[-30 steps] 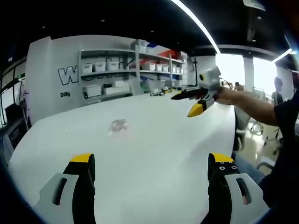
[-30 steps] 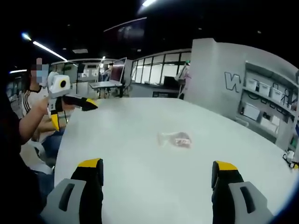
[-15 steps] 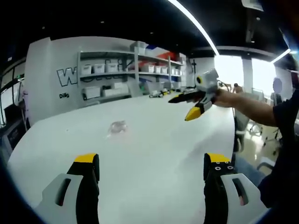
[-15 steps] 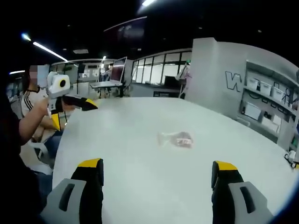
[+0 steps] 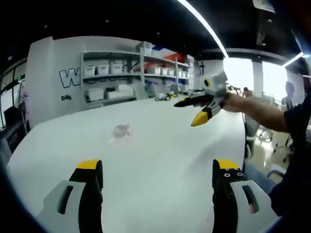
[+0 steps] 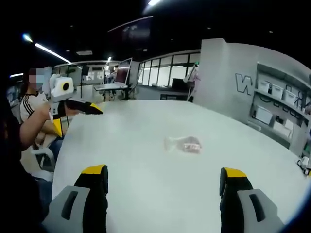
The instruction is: Open the resealable bag by pulling the two sides of the seal apart until the entire bag opening is separated and visibly accessible.
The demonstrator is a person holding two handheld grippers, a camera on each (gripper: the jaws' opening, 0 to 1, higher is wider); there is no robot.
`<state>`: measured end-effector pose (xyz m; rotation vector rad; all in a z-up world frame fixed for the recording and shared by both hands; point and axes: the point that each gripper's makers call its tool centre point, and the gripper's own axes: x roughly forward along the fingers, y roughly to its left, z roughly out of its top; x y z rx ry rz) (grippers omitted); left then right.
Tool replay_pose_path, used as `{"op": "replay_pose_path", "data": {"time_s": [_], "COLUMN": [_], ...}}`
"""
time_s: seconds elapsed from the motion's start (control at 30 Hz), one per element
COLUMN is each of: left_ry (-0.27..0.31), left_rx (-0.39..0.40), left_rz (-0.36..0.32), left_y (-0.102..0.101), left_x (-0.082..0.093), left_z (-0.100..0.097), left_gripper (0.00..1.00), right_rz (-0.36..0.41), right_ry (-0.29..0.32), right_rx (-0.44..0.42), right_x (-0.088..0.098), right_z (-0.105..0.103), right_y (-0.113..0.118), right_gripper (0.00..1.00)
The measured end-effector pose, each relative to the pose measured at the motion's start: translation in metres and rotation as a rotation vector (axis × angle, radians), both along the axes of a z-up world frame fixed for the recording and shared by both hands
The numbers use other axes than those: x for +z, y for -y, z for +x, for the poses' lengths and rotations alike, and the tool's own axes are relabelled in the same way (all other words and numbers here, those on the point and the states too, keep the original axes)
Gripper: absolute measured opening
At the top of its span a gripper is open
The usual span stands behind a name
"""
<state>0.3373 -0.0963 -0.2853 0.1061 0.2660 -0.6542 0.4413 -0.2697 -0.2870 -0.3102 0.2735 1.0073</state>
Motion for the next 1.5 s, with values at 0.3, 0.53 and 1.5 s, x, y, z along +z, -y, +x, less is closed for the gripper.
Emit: {"op": "replay_pose_path", "data": {"time_s": [0.3,0.53,1.5], "left_ry": [-0.001,0.001,-0.010], "left_rx": [-0.002,-0.002,0.001], "left_rz": [-0.010,-0.011,-0.018], "left_y": [0.001,0.000,-0.004], "left_x": [-0.001,-0.002,-0.007], "left_z": [0.005,0.009,0.018], "left_gripper": [0.93,0.93,0.92], "right_rz": [-0.010,-0.013,-0.016], "right_ry": [-0.001,0.003,-0.003], "right_rx": [0.014,0.024,0.039], "right_x": [-0.003,-0.002,-0.004], "right_z": [0.004,0.010,0.024], "right_y": [-0.007,-0.012,-0.028], "right_gripper": [0.96,0.95,0.92]}}
